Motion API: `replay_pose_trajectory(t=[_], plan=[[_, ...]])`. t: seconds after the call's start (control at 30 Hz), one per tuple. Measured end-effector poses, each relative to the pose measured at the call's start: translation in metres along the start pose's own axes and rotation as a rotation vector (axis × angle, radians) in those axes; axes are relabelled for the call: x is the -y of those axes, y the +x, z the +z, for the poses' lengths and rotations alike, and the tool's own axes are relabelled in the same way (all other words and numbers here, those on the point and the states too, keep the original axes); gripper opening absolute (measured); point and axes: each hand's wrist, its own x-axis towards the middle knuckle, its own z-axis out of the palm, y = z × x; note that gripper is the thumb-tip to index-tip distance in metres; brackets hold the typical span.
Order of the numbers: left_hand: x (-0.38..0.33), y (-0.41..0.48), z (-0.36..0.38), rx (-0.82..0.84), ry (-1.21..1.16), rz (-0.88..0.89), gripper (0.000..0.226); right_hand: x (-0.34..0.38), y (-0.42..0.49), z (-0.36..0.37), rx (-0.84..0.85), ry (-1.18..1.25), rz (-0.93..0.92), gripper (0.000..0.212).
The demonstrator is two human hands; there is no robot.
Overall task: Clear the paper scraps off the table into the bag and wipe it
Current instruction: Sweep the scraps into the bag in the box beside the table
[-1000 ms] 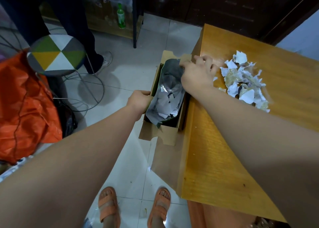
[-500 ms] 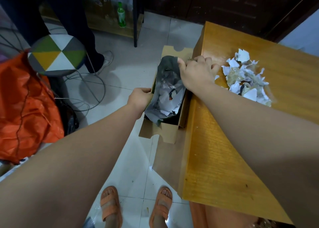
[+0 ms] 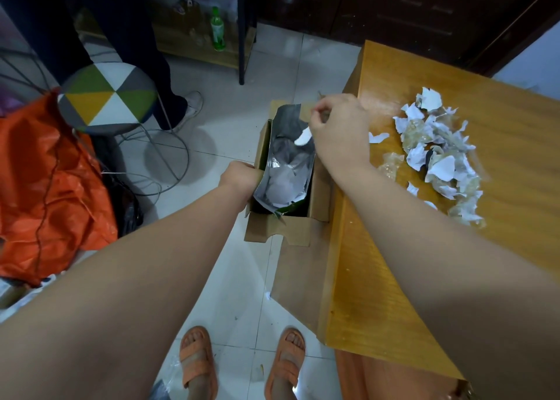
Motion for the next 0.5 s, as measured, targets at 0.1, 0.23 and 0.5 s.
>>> replay_pose_trajectory(t=[0.1, 0.23, 0.5], plan=[[0.003, -0.002, -0.004, -0.054, 0.068, 0.009, 0.011, 0.008, -0.019, 0.008, 0.154, 0.051, 0.06, 0.023], [0.005, -0.003, -0.006, -0.096, 0.092, 0.045, 0.016, 0.01, -0.035, 0.013, 0.498, 0.014, -0.055, 0.024], [0.007, -0.006, -0.007, -0.121, 0.08, 0.006, 0.009, -0.003, -0.043, -0.007, 0.118, 0.096, 0.05, 0.027]])
